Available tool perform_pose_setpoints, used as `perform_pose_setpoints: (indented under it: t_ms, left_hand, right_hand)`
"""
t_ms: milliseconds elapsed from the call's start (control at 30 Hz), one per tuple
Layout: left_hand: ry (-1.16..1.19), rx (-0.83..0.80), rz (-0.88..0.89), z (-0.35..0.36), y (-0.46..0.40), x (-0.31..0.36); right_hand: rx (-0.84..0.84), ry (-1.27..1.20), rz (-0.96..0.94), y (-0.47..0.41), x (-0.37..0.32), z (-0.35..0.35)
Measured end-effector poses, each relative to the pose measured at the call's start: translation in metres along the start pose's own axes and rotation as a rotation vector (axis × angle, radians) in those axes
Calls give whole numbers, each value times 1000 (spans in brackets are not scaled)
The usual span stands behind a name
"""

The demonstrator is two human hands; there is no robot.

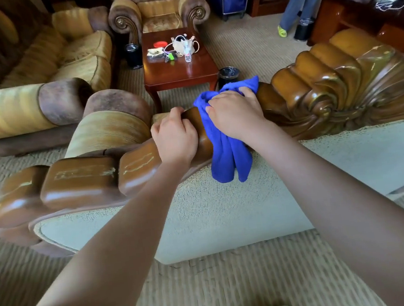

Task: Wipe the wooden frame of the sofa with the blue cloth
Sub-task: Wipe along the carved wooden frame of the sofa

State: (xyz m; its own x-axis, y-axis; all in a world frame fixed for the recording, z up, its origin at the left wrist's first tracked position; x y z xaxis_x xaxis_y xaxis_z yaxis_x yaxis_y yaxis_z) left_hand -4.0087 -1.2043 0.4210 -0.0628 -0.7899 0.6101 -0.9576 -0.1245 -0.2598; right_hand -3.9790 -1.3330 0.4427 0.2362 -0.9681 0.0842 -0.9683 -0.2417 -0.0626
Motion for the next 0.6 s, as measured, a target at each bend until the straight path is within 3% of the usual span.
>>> perform_pose_setpoints:
  t_ms: [67, 133, 200, 333, 433, 600]
  left_hand:
    - [12, 32, 95, -5, 5, 24]
    - [65, 40, 312, -4, 16, 66]
    - [120, -71, 403, 6, 16, 92]
    - [-67, -428, 134, 45, -24, 88]
    - [-108, -632, 106, 69, -38, 97]
    - [-67, -834, 5, 95, -63, 103]
  right_hand:
    - [45, -31, 20, 5, 7, -6]
    - [56, -106, 19, 5, 11, -12]
    - [97, -307, 1, 4, 21, -25]
    - [306, -719, 112, -1, 98, -59]
    - [317, -585, 165, -11, 136, -73]
    - [282, -440, 134, -33, 161, -86]
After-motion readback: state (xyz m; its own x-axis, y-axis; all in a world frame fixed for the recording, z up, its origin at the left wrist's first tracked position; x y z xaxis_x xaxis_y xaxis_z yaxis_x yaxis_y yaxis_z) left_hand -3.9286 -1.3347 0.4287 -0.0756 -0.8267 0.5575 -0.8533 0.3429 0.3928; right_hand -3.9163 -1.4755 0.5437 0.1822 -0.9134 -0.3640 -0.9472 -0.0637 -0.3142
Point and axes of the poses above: each hand's wrist, its own y-axis away from the middle knuckle, its own z-axis out of the palm, x = y × z, the point moved 10 cm from there along -y, towards the middle knuckle, and after that the axes turned 10 degrees about -x, right-handed, at the moved point
